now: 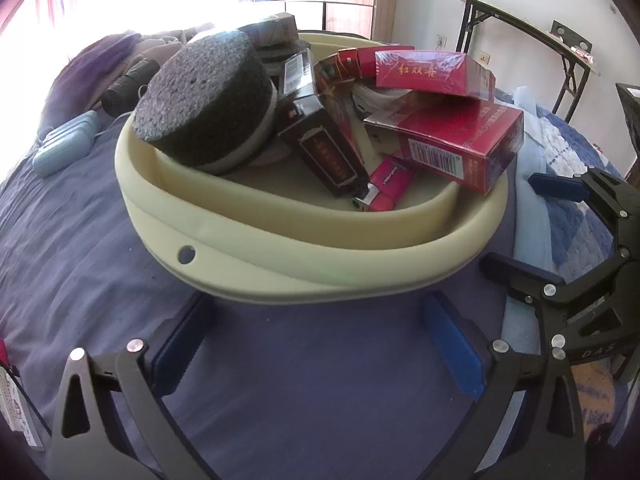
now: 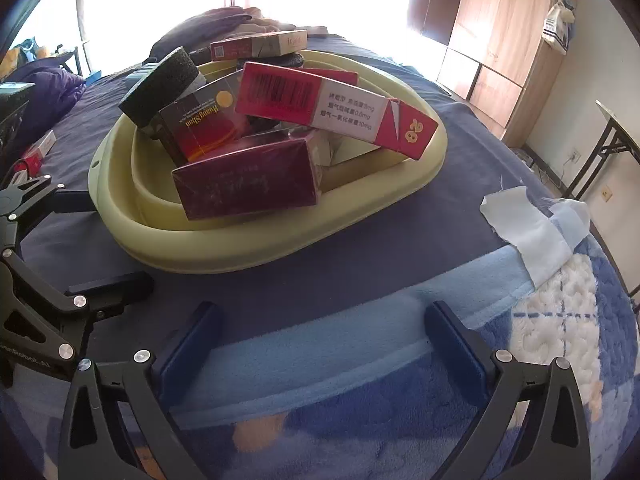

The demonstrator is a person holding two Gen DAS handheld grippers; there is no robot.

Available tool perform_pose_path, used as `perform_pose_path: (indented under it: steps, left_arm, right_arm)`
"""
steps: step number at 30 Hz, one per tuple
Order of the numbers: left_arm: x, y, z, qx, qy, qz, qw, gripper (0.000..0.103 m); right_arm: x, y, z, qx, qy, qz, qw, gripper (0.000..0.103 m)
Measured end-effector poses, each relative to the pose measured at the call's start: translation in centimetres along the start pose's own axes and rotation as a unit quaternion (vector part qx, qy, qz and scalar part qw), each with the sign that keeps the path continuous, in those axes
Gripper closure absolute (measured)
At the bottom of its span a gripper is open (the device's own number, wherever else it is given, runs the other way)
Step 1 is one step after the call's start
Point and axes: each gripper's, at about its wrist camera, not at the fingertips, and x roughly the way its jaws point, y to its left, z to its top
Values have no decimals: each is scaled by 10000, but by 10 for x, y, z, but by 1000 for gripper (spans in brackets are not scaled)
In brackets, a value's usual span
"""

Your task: Organize rigid objects

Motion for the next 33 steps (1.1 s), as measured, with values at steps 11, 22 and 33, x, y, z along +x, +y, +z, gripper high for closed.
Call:
perform_pose_path:
  steps: [11, 22, 33]
  left_arm:
    - [0, 0, 0, 0, 1, -1, 10000, 0]
    - [0, -1, 0, 1, 4, 3, 10000, 0]
    - [-1, 1, -1, 0, 1, 3, 10000, 0]
  right_arm:
    - [-1, 0, 0, -6, -1, -3, 10000, 0]
    - [-1, 0, 0, -8, -1, -4, 10000, 0]
    - [-1, 0, 0, -3, 1, 1, 10000, 0]
